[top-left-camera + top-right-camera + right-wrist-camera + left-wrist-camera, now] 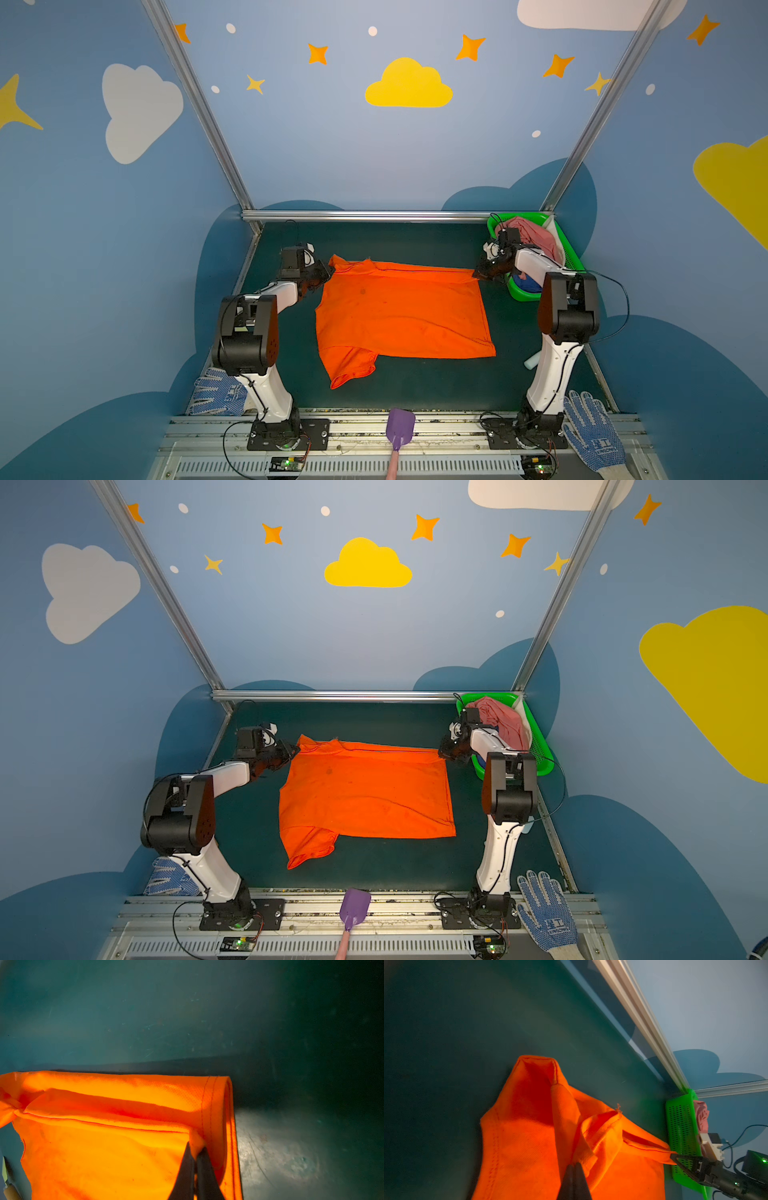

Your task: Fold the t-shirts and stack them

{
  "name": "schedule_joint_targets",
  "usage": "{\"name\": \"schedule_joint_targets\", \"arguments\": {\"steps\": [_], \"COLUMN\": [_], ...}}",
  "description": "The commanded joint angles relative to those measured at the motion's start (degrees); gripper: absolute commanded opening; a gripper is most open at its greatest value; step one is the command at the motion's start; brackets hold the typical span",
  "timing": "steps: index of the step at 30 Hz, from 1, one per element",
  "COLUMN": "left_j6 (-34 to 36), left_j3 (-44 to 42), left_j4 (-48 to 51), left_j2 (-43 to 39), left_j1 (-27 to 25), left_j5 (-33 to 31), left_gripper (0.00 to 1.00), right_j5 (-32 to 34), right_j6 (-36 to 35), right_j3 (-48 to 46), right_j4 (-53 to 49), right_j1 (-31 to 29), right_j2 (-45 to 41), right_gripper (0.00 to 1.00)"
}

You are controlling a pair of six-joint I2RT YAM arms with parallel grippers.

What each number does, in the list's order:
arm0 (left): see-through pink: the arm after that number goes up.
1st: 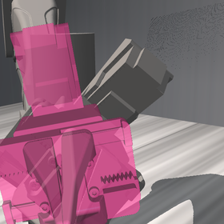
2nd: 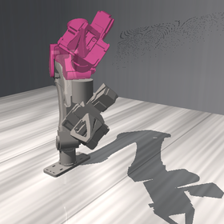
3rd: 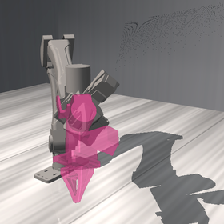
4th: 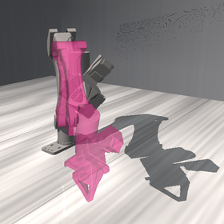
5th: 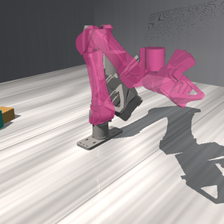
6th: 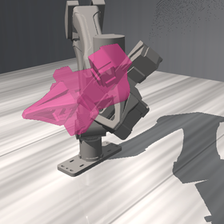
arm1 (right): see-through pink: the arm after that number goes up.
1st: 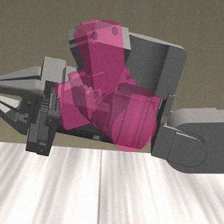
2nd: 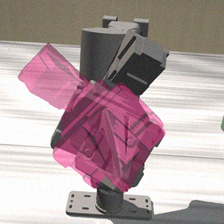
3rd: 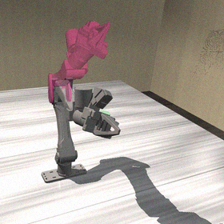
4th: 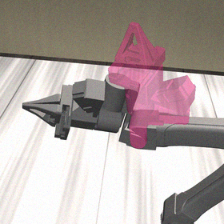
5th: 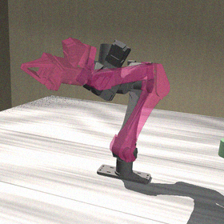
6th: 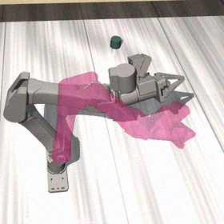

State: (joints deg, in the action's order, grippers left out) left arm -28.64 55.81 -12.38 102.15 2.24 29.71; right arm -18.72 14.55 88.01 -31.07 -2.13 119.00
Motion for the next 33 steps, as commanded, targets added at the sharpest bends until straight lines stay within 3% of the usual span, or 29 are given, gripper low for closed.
{"name": "schedule_joint_targets", "arguments": {"steps": [1, 11, 17, 25, 33], "left_j6": [1.75, 2.49, 2.56, 2.29, 2.28], "left_j3": [-1.21, -1.44, -2.22, -2.42, 0.07], "left_j4": [1.34, 5.50, 8.10, 9.54, 12.06], "left_j2": [-2.34, -0.59, -0.35, -1.25, -4.07], "left_j1": [0.23, 0.19, 0.05, 0.12, -0.11], "left_j5": [-1.50, -2.33, -3.73, -4.23, -4.84], "left_gripper": [0.05, 0.05, 0.05, 0.24, 0.34], "right_j5": [1.05, 1.78, 3.04, 4.71, 6.84], "right_j6": [0.05, -0.63, -0.91, -1.86, -2.39], "right_j3": [-0.70, -0.06, 0.50, 2.40, 4.75], "right_j4": [-0.91, -2.66, -3.81, -6.06, -8.30], "right_j1": [0.32, 0.10, -0.40, -1.88, -3.28], "right_j2": [-0.16, 1.15, 0.80, -0.25, -2.66], "right_gripper": [0.00, 0.01, 0.15, 0.34, 0.48]}}
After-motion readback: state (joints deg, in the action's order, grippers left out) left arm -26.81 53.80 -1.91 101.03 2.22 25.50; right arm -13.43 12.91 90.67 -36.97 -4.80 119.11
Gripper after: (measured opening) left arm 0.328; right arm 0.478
